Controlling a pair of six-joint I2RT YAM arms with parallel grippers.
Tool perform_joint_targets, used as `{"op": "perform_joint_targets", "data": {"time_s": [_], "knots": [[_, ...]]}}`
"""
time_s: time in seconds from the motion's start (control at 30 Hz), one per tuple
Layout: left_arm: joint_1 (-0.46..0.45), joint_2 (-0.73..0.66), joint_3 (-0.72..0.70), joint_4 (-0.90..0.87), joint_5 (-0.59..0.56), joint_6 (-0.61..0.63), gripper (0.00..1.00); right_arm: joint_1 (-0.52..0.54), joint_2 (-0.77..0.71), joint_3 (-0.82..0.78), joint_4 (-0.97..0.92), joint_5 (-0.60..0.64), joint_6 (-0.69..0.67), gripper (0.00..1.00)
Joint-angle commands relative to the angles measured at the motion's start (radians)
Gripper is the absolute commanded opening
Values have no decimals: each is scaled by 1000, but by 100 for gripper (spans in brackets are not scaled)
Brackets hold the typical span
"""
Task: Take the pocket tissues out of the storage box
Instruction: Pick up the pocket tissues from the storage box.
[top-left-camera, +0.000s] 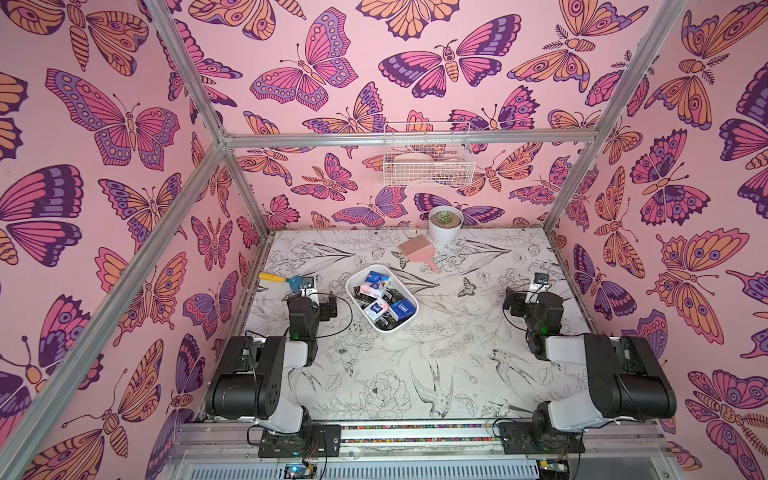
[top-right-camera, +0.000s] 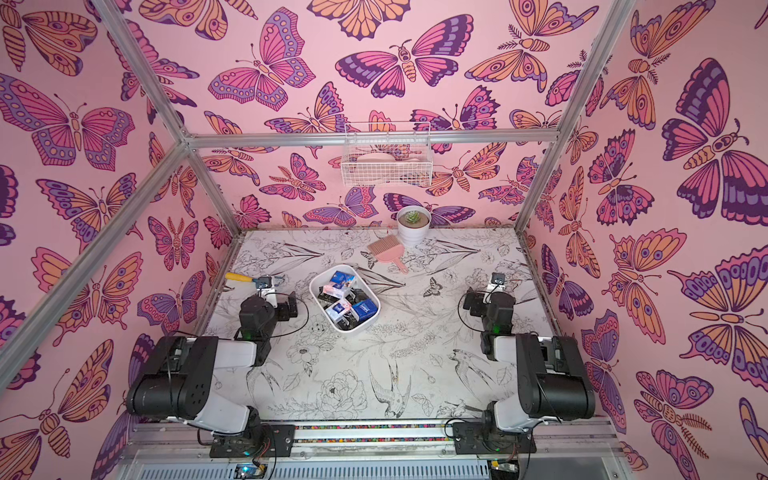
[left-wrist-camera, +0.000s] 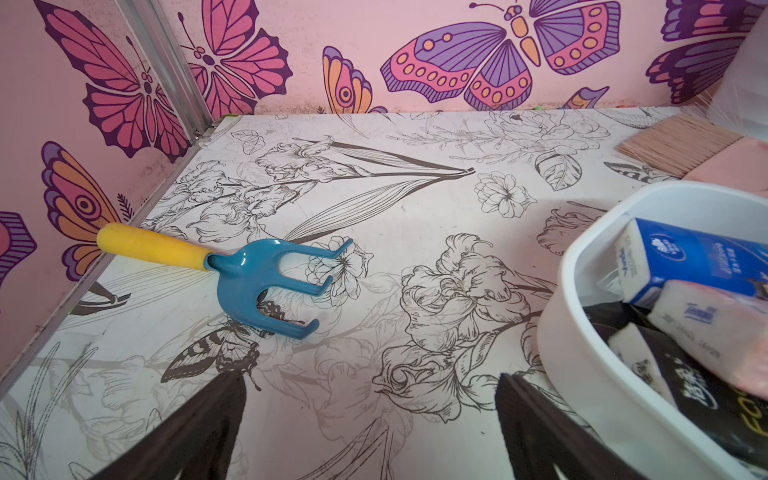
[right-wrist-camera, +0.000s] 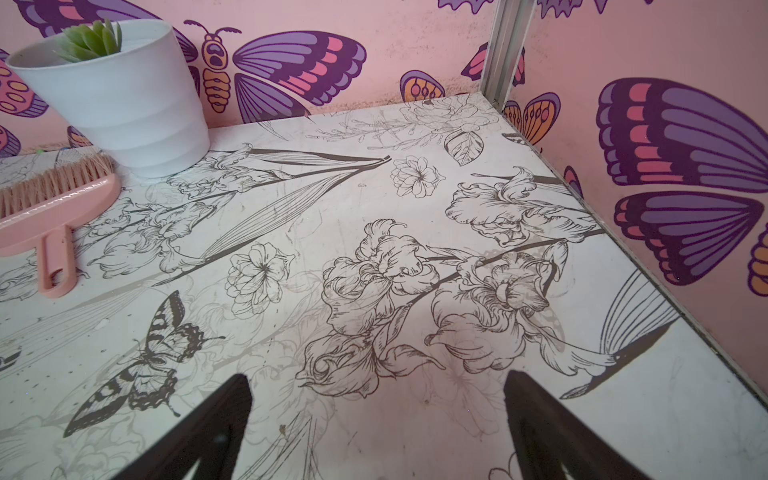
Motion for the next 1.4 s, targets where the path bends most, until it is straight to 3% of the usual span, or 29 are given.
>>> {"op": "perform_joint_targets", "data": {"time_s": [0.0,0.17,0.23,0.33,0.43,0.5,0.57,0.67,0.8,1.07,1.37], "knots": [[7,4,9,-11,-10,-12,100,-3,-1,19,-21,10,8,99],[28,2,13,-23,20,-24,100,-3,-3,19,-17,6,11,99],[13,-25,36,-71,-75,-43,100,-3,-34,35,-53,6,9,99],[-26,-131,146,-352,-214,-46,100,10,-138,138,-377,-4,24,97],[-114,-247,205,-498,-397,-25,100,97,-182,214,-575,57,33,95],[-172,-327,284,-685,-435,-72,100,201,-195,265,-692,159,-11,97],[-201,-335,430,-992,-416,-160,100,276,-194,339,-825,153,-8,97],[-192,-316,575,-1262,-336,-296,100,374,-179,442,-961,111,-6,96],[-146,-332,589,-1299,-129,-339,100,511,-100,600,-1094,24,-28,94],[-138,-237,643,-1476,-120,-450,100,728,245,995,-1155,-42,-164,94],[-132,-200,666,-1542,-93,-549,100,823,585,1390,-1249,11,-310,95]]}}
